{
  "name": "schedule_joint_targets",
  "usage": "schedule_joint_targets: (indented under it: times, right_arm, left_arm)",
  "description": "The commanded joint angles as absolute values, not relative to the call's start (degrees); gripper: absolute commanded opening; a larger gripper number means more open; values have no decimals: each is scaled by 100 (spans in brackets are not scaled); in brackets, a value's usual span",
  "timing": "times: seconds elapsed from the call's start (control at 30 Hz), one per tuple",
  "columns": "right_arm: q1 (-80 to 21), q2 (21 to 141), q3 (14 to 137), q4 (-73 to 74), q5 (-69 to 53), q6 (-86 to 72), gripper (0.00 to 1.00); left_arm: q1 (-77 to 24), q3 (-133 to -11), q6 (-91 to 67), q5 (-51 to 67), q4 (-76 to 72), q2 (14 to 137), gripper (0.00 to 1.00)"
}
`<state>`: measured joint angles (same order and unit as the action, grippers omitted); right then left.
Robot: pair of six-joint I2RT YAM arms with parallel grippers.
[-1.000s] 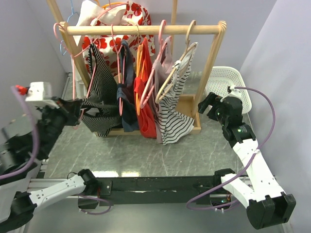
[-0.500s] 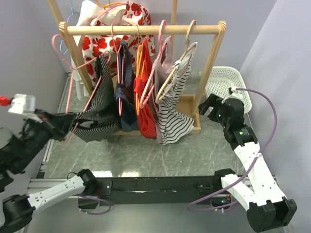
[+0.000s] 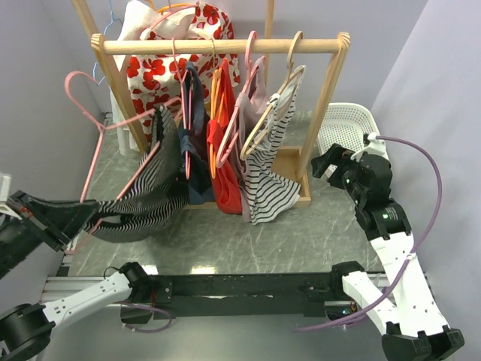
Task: Remove the tank top from the hanger
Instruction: Pick up the hanger from the clothesline.
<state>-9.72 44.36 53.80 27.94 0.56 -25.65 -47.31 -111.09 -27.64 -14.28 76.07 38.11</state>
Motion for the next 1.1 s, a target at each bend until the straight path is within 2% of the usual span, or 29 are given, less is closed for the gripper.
schedule_joint_targets:
  times: [0.0, 0.2, 0.4, 0.6, 0.83, 1.0, 1.07]
  right_arm:
    - [-958, 4324, 5704, 2918, 35, -2435, 100]
    - [-949, 4254, 5713, 2944, 18, -2496, 100]
    - [-949, 4184, 5686, 2988, 53, -2514, 100]
    - [-949, 4184, 5713, 3067, 123, -2479, 100]
    - [-949, 4096, 5993, 3365, 202, -2365, 100]
    - [-941, 3719, 6494, 4006, 693, -2250, 100]
    - [-949, 3587, 6776, 4350, 817, -2294, 100]
  left_arm:
    - [-4614, -11127, -2839, -617, 7858, 3683, 1]
    - [-4535, -11329, -2716, -53, 7831, 3525, 1]
    - [-4465, -11075, -2549, 974, 7156, 3094, 1]
    - [-4447, -10899, -2479, 1528, 6944, 2953, 1]
    - [-4430, -9485, -2286, 2557, 6232, 3199, 1]
    - [-4395, -8817, -2153, 2391, 5854, 3463, 1]
    - [-4394, -8649, -2109, 2740, 5574, 3419, 1]
